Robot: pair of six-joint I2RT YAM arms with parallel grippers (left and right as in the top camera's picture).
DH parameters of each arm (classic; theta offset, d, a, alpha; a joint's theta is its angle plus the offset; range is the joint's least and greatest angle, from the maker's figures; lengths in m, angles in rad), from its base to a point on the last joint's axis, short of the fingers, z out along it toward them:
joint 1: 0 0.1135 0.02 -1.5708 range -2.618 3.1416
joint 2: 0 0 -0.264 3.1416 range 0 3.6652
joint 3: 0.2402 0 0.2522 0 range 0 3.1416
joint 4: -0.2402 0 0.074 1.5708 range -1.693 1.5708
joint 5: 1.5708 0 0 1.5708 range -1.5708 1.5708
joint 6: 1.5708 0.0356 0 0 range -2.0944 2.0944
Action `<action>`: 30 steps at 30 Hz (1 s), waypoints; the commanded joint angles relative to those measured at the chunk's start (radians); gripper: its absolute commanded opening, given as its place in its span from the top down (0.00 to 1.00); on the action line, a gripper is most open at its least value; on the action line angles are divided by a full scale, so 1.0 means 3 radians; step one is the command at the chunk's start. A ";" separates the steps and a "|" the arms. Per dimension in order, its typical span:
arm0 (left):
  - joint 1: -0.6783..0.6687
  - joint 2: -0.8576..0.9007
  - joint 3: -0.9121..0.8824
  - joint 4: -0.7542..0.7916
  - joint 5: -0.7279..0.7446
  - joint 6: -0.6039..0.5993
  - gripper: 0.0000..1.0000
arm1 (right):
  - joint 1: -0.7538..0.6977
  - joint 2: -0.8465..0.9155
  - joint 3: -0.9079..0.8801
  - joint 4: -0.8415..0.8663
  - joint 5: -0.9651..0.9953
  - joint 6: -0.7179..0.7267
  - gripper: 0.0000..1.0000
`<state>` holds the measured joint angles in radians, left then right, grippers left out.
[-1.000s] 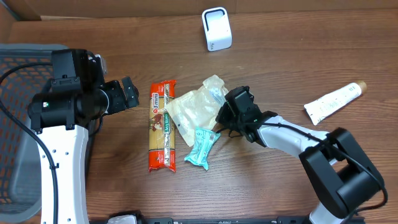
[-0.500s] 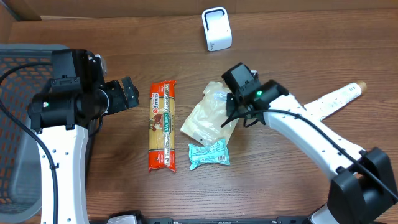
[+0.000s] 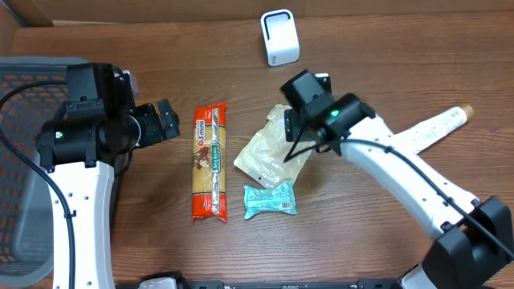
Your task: Scan the item barcode
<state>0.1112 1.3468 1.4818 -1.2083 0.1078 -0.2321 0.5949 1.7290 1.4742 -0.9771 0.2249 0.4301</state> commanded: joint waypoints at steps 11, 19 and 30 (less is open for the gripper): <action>-0.0001 0.0024 0.0062 0.0006 -0.0023 0.0052 0.00 | -0.0983 0.0797 0.0061 0.0027 -0.2154 -0.0481 0.00; -0.0001 0.0024 0.0062 0.0005 -0.0023 0.0052 0.00 | -0.0895 0.1211 0.0061 0.0193 -0.2121 -0.0028 0.00; -0.0001 0.0024 0.0062 0.0006 -0.0023 0.0052 0.00 | -0.0649 0.1413 -0.0122 0.0585 -0.1871 0.0882 0.01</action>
<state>0.1112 1.3468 1.4818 -1.2083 0.1078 -0.2321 0.3691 2.1025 1.4826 -0.8215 -0.3756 0.5991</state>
